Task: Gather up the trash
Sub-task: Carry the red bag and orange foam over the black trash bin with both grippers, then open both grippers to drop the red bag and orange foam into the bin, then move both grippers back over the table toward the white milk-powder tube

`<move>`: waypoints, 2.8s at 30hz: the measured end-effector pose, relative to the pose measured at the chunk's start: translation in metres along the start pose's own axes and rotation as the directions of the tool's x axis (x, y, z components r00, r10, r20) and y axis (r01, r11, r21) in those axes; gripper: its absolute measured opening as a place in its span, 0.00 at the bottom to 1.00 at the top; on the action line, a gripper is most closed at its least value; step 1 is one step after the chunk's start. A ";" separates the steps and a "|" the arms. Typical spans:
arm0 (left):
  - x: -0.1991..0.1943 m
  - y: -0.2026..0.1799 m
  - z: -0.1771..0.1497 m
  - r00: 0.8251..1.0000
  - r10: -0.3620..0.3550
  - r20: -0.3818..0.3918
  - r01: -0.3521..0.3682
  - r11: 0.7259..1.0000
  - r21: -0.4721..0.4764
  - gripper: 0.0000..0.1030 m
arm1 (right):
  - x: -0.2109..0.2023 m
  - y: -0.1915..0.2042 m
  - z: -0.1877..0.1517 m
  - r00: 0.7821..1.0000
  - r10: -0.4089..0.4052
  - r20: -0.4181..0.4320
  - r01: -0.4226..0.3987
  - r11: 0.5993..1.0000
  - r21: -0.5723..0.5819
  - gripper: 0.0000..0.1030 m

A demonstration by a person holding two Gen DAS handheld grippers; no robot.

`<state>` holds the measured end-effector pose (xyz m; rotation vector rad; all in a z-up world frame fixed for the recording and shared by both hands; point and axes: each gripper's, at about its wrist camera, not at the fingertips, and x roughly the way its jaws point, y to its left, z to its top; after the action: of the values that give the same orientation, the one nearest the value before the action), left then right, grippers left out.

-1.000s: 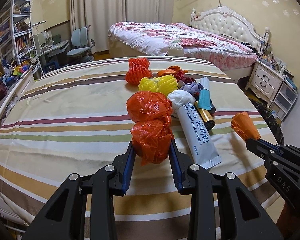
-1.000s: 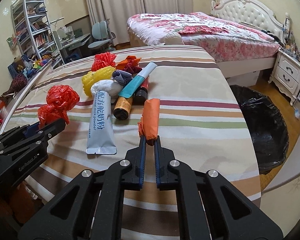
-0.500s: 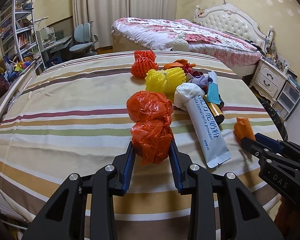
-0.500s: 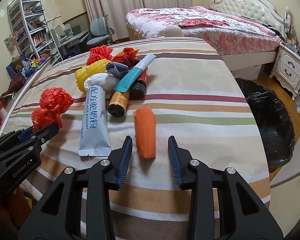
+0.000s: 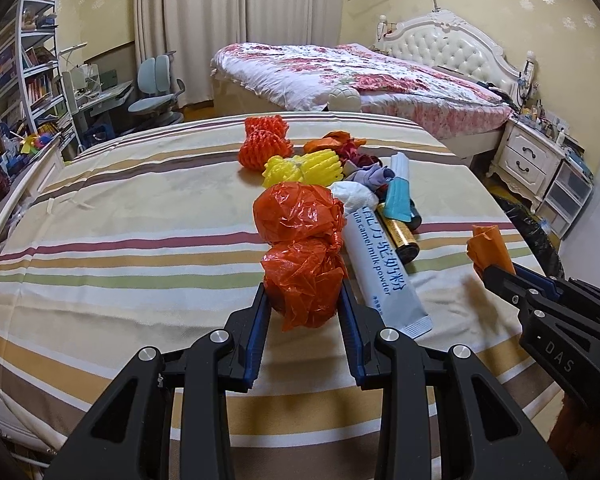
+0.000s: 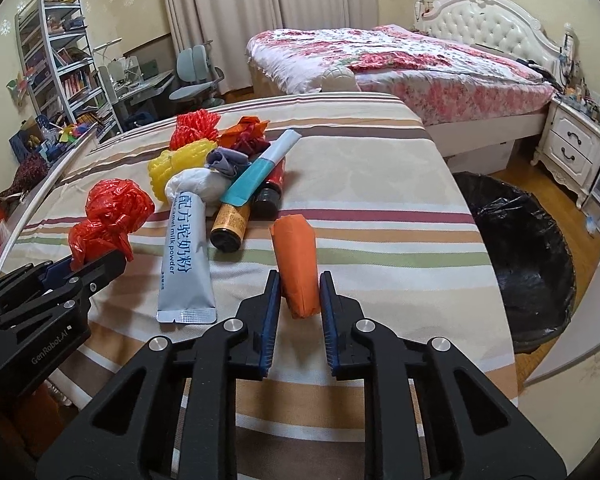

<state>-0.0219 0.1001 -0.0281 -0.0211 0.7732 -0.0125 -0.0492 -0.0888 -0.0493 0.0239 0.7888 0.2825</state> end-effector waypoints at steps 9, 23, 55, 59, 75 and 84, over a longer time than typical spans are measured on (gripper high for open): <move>-0.004 -0.052 0.023 0.995 -0.087 0.049 0.083 0.994 0.076 0.33 | -0.022 -0.061 0.015 0.993 -0.104 0.056 0.099 0.991 0.092 0.19; 0.035 -0.161 0.050 0.978 -0.206 0.042 0.192 0.956 0.220 0.33 | -0.012 -0.153 0.030 0.967 -0.247 0.061 0.228 0.948 0.223 0.19; 0.099 -0.239 0.065 0.984 -0.173 -0.036 0.176 0.934 0.312 0.62 | 0.018 -0.221 0.028 0.955 -0.297 0.007 0.278 0.901 0.334 0.31; 0.095 -0.236 0.064 0.986 -0.168 -0.024 0.167 0.935 0.314 0.67 | 0.012 -0.220 0.026 0.952 -0.307 0.013 0.284 0.896 0.341 0.39; 0.056 -0.178 0.045 0.995 -0.102 -0.004 0.099 0.963 0.250 0.67 | -0.006 -0.170 0.001 0.963 -0.271 0.006 0.257 0.920 0.295 0.52; 0.035 -0.132 0.026 1.000 -0.015 0.006 0.014 0.982 0.187 0.67 | -0.012 -0.129 -0.012 0.976 -0.217 0.006 0.208 0.947 0.246 0.52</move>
<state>0.0206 -0.0316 -0.0304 0.1514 0.7621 -0.0987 -0.0345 -0.2174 -0.0664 0.1739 0.7821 -0.0212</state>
